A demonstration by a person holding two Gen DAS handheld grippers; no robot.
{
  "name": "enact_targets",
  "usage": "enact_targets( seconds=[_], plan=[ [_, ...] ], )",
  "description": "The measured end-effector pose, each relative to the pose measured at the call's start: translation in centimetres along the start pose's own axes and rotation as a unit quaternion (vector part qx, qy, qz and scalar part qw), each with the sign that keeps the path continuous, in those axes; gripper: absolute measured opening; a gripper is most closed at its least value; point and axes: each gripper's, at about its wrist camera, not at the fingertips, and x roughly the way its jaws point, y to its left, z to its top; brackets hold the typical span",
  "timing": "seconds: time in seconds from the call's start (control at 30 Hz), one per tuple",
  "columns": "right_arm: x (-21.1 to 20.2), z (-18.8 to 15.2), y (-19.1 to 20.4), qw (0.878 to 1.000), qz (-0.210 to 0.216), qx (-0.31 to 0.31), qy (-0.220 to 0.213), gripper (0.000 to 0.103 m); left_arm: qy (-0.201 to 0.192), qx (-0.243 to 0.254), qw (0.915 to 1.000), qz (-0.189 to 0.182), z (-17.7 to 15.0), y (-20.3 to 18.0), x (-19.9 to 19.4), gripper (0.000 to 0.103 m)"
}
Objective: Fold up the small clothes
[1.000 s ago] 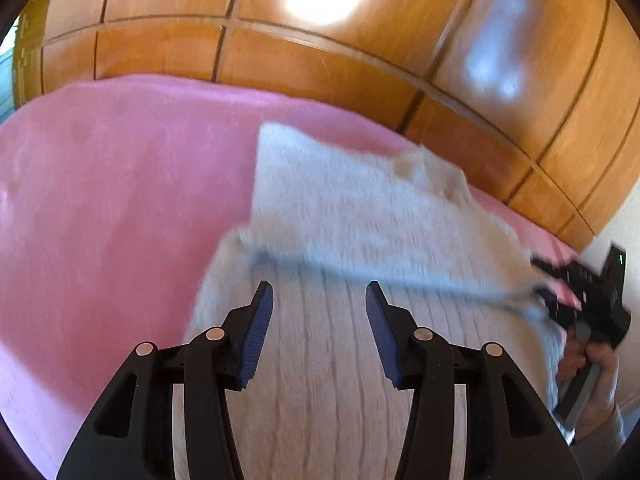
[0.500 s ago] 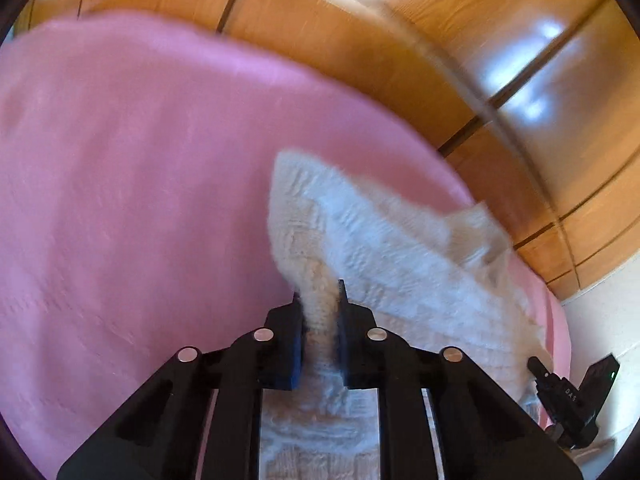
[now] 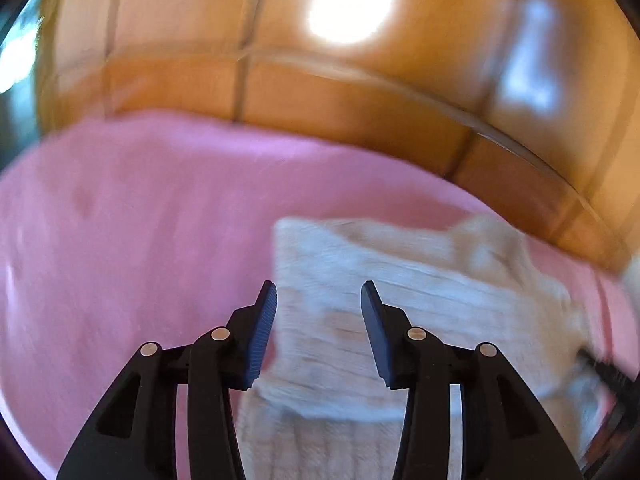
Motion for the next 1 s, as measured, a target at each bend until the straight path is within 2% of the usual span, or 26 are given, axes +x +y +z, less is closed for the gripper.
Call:
enact_targets(
  seconds=[0.03,0.1,0.13,0.2,0.3,0.4,0.5,0.63,1.0],
  plan=[
    [-0.9,-0.1,0.7,1.0,-0.007,-0.015,-0.019,0.044,-0.005,0.029,0.9996,-0.001,-0.2,-1.2,-0.3,0.042],
    [-1.6,-0.1,2.5,0.999,-0.002,-0.041,-0.03,0.051,0.008,0.057,0.9982,-0.014,-0.7,-2.8,0.3,0.043],
    [-1.7,-0.1,3.7,0.998,0.006,-0.06,-0.028,0.053,0.018,0.065,0.9976,-0.016,-1.0,-3.4,0.8,0.047],
    [-1.1,-0.4,5.8,0.994,0.014,-0.104,-0.017,0.058,0.039,0.08,0.996,-0.008,-1.8,-4.6,2.2,0.047],
    [1.2,-1.3,7.9,0.988,-0.005,-0.155,0.008,0.062,0.059,0.076,0.9953,-0.002,-2.2,-5.2,3.6,0.047],
    [4.2,-1.8,7.4,0.988,-0.02,-0.149,0.045,0.064,0.061,0.07,0.9956,-0.003,-2.2,-5.1,3.9,0.047],
    [4.8,-2.2,6.7,0.989,-0.008,-0.143,0.037,0.068,0.066,0.064,0.9957,-0.004,-2.3,-4.8,4.4,0.053],
    [4.7,-2.4,6.0,0.989,-0.004,-0.142,0.032,0.069,0.073,0.046,0.9962,-0.014,-2.6,-3.9,4.7,0.054],
    [4.7,-2.4,6.2,0.989,-0.006,-0.146,0.03,0.071,0.072,0.04,0.9965,-0.016,-2.8,-3.8,4.8,0.055]
  ],
)
